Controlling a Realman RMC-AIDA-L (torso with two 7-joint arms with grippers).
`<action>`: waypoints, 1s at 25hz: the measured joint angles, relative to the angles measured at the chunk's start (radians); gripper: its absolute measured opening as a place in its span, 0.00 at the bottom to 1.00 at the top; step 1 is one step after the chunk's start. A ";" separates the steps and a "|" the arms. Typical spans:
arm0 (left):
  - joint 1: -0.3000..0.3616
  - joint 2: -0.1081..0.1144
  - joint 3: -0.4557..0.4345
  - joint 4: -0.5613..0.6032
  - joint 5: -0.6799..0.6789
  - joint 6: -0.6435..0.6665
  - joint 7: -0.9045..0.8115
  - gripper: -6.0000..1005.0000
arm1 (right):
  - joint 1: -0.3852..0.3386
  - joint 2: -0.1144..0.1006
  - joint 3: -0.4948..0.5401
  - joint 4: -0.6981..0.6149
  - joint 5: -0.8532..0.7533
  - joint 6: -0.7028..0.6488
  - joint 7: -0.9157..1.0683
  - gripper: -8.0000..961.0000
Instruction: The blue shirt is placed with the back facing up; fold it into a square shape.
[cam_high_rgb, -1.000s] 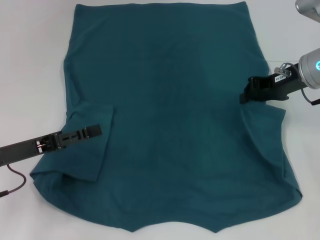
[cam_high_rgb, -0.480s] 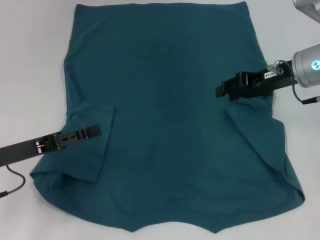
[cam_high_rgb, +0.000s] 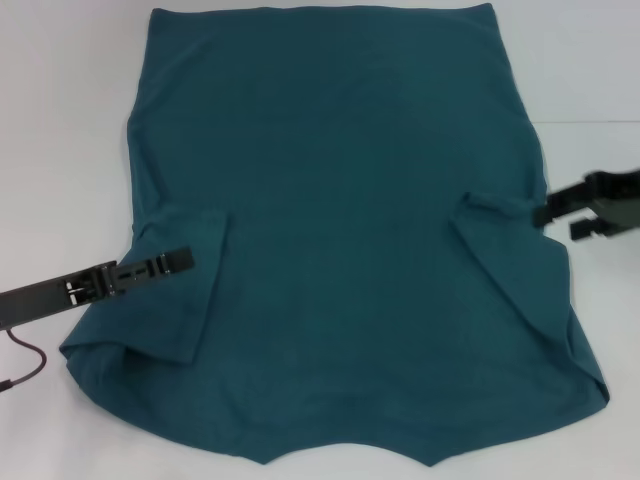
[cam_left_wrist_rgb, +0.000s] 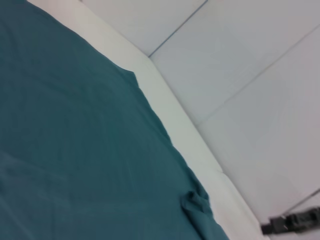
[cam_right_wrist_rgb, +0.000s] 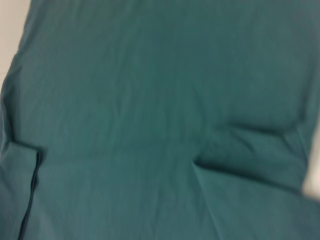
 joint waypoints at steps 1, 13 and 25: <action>0.001 0.000 0.000 0.000 0.000 -0.011 -0.009 0.79 | -0.013 -0.004 0.013 0.000 0.001 -0.016 -0.001 0.69; -0.006 0.005 0.000 -0.022 -0.001 -0.050 -0.037 0.79 | -0.108 0.035 0.051 0.011 0.005 -0.072 -0.017 0.72; -0.002 0.005 -0.015 -0.025 -0.003 -0.054 -0.038 0.79 | -0.112 0.044 0.047 0.017 0.000 -0.074 -0.010 0.72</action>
